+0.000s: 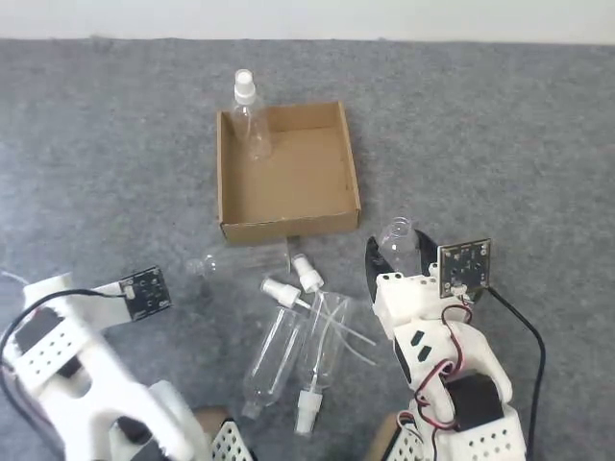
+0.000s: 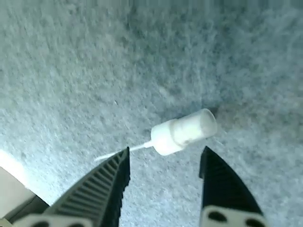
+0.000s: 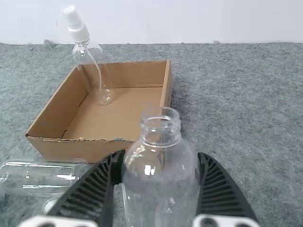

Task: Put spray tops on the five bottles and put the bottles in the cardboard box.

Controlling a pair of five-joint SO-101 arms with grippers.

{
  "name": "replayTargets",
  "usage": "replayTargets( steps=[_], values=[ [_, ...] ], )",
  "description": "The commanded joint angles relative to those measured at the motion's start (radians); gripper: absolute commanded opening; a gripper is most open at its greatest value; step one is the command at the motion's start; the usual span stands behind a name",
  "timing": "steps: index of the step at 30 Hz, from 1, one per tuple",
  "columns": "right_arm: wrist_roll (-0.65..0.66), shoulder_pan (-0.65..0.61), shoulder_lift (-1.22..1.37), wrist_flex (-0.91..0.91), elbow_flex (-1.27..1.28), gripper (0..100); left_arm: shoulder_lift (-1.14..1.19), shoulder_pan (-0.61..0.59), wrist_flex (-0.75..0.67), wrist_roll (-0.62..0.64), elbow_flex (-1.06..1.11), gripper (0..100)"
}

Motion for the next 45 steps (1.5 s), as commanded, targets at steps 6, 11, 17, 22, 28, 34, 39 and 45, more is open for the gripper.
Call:
replayTargets(
  steps=[6,11,17,22,28,34,39,45],
  values=[
    [-0.005,0.010,-0.016,-0.022,-0.012,11.4,0.002,0.028,-0.018,-0.066,0.002,22],
    [-0.005,0.010,-0.016,-0.022,-0.012,11.4,0.103,-0.003,-0.057,-0.094,-0.036,22],
    [-0.005,0.008,-0.016,-0.022,-0.012,11.4,0.267,-0.014,-0.121,-0.095,-0.074,22],
    [-0.005,0.007,-0.016,-0.022,-0.012,11.4,0.339,-0.009,-0.166,-0.084,-0.091,22],
    [-0.005,0.007,-0.016,-0.022,-0.012,11.4,0.374,0.038,-0.258,0.075,-0.087,22],
    [-0.005,0.007,-0.016,-0.022,-0.012,11.4,0.371,0.084,-0.258,0.150,-0.087,15],
    [-0.003,0.010,-0.016,-0.022,-0.012,11.4,0.371,0.114,-0.258,0.229,-0.091,5],
    [-0.003,0.010,-0.016,-0.022,-0.012,11.4,0.370,0.137,-0.256,0.305,-0.093,2]
  ],
)
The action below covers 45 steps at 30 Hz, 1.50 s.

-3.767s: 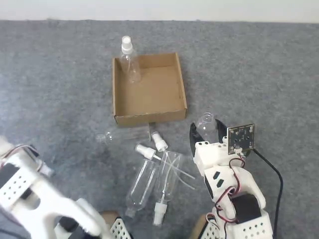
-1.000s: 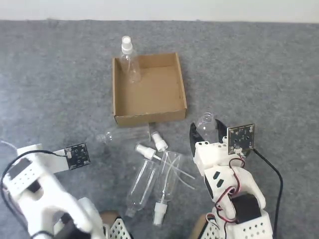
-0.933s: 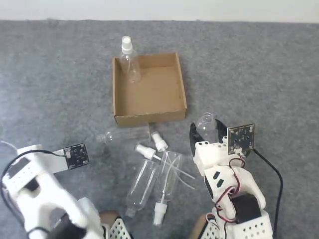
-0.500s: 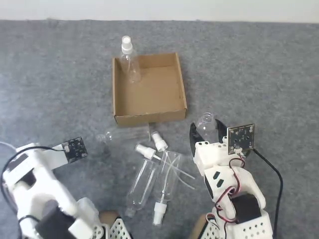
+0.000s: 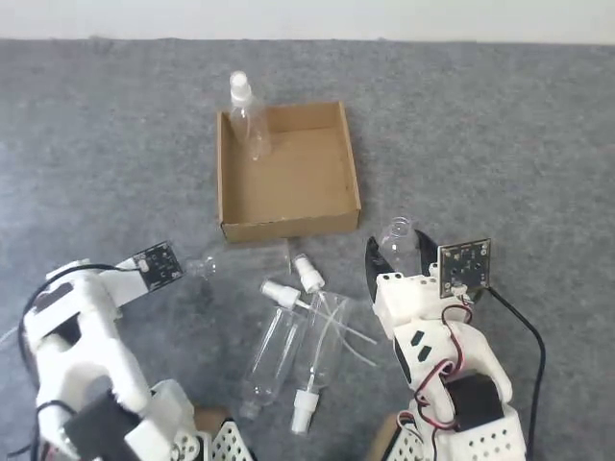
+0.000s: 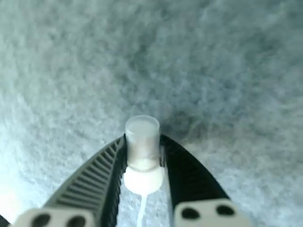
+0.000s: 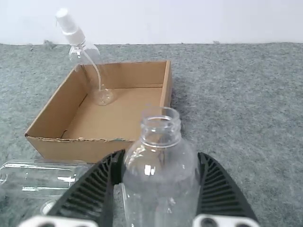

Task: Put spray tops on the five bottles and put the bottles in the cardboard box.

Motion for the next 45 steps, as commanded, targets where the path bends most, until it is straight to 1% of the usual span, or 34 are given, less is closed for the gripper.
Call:
replayTargets(
  steps=[1,14,17,23,26,30,35,39,45],
  values=[
    [-0.003,0.010,-0.016,-0.022,-0.012,11.4,-0.003,0.011,-0.025,0.069,-0.044,2],
    [-0.003,0.010,-0.016,-0.022,-0.012,11.4,-0.003,0.015,-0.006,0.203,-0.045,2],
    [-0.003,0.010,-0.016,-0.022,-0.012,11.4,-0.003,0.015,0.094,0.221,-0.091,2],
    [-0.003,0.010,-0.016,-0.022,-0.012,11.4,-0.002,0.017,0.420,0.308,-0.297,2],
    [-0.003,0.010,-0.016,-0.022,-0.012,11.4,-0.002,0.031,0.529,0.345,-0.363,1],
    [-0.003,0.010,-0.016,-0.022,-0.012,11.4,-0.002,0.051,0.597,0.425,-0.407,1],
    [-0.003,0.010,-0.016,-0.021,-0.012,11.4,-0.002,0.072,0.626,0.508,-0.423,1],
    [-0.003,0.007,-0.016,-0.019,-0.012,11.4,-0.002,0.072,0.694,0.517,-0.469,1],
    [-0.003,0.005,-0.016,-0.018,-0.012,11.4,-0.002,0.072,0.844,0.519,-0.545,1]
  ],
)
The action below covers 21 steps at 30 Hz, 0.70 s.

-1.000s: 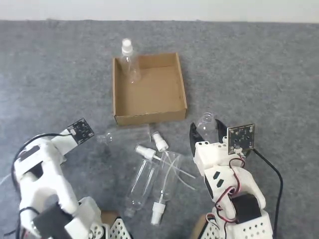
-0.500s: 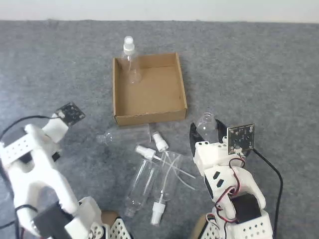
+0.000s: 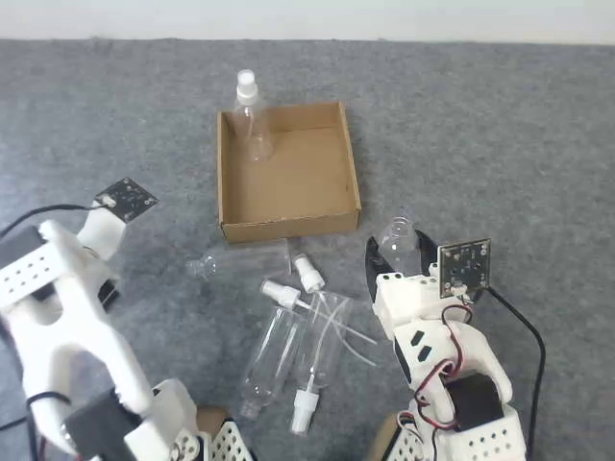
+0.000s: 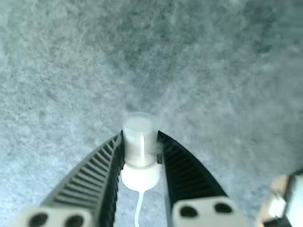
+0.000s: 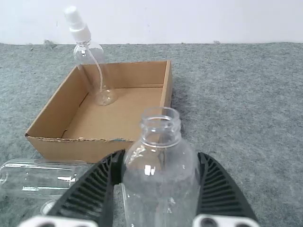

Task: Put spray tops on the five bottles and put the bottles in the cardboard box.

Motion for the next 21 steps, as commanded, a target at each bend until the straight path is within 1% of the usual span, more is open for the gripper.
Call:
replayTargets(
  steps=[1,4,8,15,21],
  values=[
    [-0.003,0.005,-0.016,-0.018,-0.012,11.4,-0.002,0.005,0.114,0.012,-0.097,1],
    [-0.003,0.005,-0.016,-0.016,-0.012,11.4,-0.002,0.005,0.144,0.014,-0.124,1],
    [-0.003,0.005,-0.016,-0.015,-0.012,11.4,-0.002,0.005,0.186,0.068,-0.182,1],
    [-0.003,0.004,-0.016,-0.015,-0.012,11.4,-0.002,0.003,0.342,0.069,-0.341,1],
    [-0.003,0.004,-0.016,-0.015,-0.012,11.4,-0.003,0.005,0.362,0.121,-0.415,1]
  ],
)
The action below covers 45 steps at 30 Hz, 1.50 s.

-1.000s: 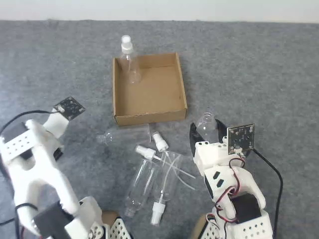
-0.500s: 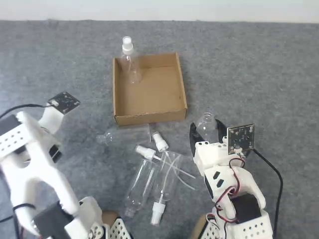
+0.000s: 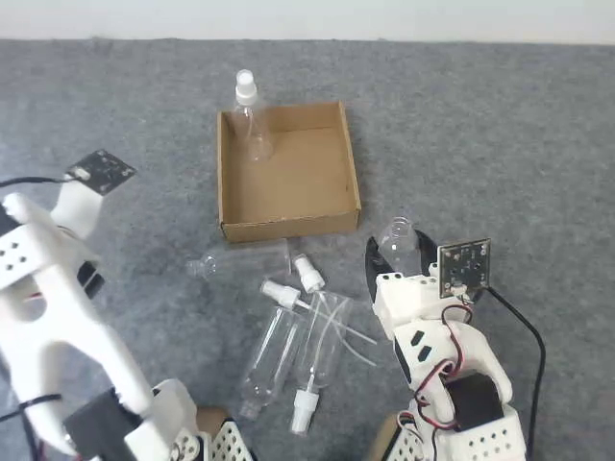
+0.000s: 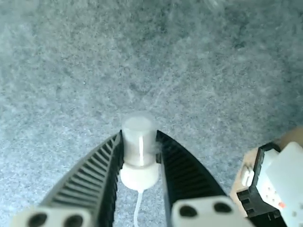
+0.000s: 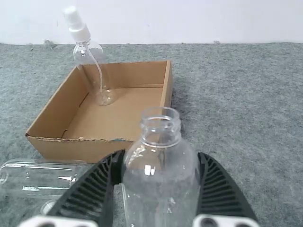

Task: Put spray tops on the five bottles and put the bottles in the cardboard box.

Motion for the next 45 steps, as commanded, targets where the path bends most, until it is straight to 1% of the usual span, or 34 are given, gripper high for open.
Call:
replayTargets(
  steps=[1,6,10,13,18,24,28,37,45],
  values=[
    [-0.003,0.005,-0.016,-0.015,-0.012,11.4,-0.003,0.006,0.025,0.057,-0.090,1],
    [-0.003,0.004,-0.016,-0.015,-0.012,11.4,-0.003,0.008,0.025,0.107,-0.094,1],
    [-0.003,0.004,-0.016,-0.021,-0.002,11.4,-0.003,0.008,0.032,0.121,-0.148,1],
    [-0.003,-0.024,-0.016,-0.022,0.008,11.4,-0.003,0.008,0.049,0.181,-0.205,1],
    [-0.003,-0.028,-0.016,-0.022,0.008,11.4,-0.003,0.049,0.048,0.270,-0.225,1],
    [-0.003,-0.031,-0.016,-0.021,0.008,11.4,-0.003,0.127,0.048,0.371,-0.228,1],
    [-0.003,-0.030,-0.016,-0.022,0.008,11.4,-0.035,0.180,0.048,0.457,-0.226,1],
    [-0.003,-0.030,-0.016,-0.024,0.009,11.4,-0.264,0.302,0.048,0.687,-0.223,1],
    [-0.003,-0.033,-0.016,-0.024,0.009,11.4,-0.339,0.356,0.015,0.867,-0.225,1]
  ],
)
